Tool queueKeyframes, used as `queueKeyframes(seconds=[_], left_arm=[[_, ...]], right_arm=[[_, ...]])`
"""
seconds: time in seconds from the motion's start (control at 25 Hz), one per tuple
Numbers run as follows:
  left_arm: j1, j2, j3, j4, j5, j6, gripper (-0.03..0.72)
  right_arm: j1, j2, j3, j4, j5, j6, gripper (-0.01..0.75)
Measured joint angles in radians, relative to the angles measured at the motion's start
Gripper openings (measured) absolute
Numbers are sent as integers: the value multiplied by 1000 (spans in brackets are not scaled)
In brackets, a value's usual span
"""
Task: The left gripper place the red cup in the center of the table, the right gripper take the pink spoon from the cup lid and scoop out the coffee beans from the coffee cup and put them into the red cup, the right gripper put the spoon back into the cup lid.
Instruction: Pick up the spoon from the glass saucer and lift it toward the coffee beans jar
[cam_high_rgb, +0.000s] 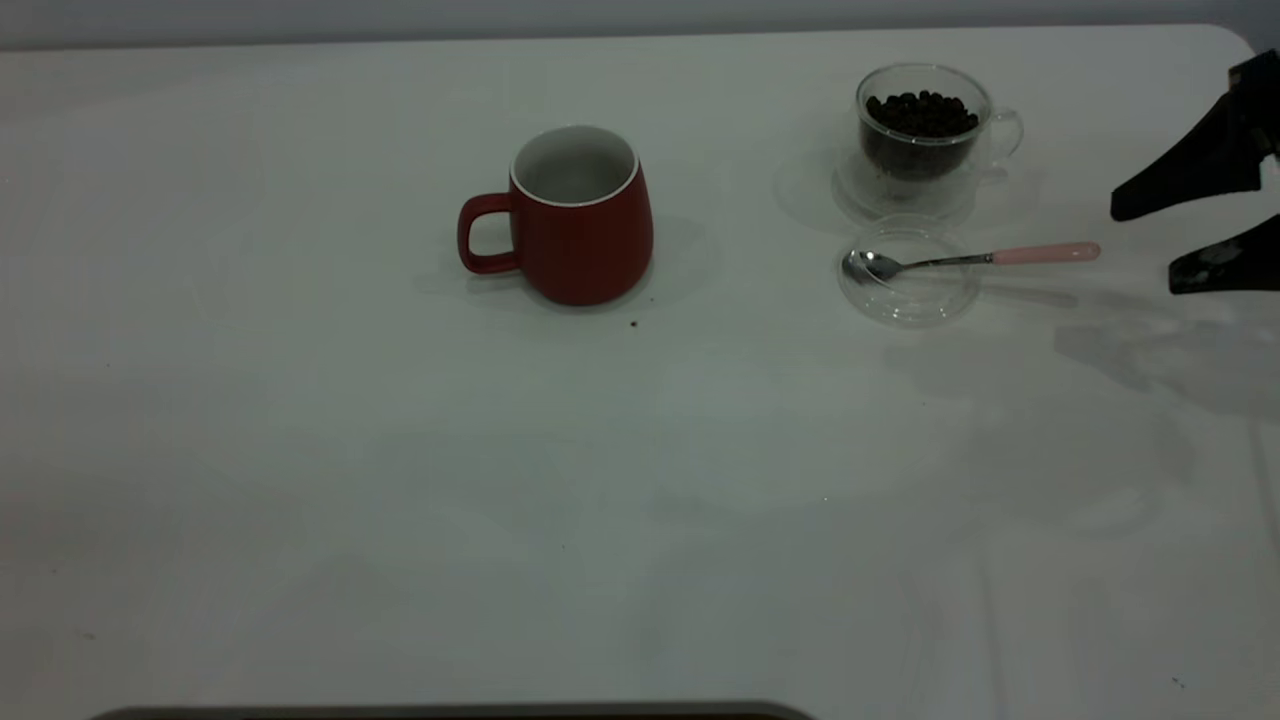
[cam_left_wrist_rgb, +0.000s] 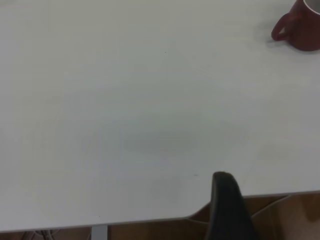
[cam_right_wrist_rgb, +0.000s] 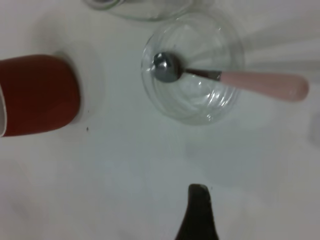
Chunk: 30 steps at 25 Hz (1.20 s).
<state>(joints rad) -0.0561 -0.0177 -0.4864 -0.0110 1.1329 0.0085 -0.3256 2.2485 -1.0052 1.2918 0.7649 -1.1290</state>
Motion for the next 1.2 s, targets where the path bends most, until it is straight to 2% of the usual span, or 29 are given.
queueKeyframes(seconds=[0.48, 0.96, 1.2], left_arm=[[0, 0, 0, 0, 0, 0, 492], [0, 0, 0, 0, 0, 1, 492], [0, 0, 0, 0, 0, 1, 492]], right_arm=[[1, 182, -125, 85, 63, -78, 672], [82, 214, -199, 130, 76, -147, 657], [87, 216, -199, 132, 75, -152, 641]])
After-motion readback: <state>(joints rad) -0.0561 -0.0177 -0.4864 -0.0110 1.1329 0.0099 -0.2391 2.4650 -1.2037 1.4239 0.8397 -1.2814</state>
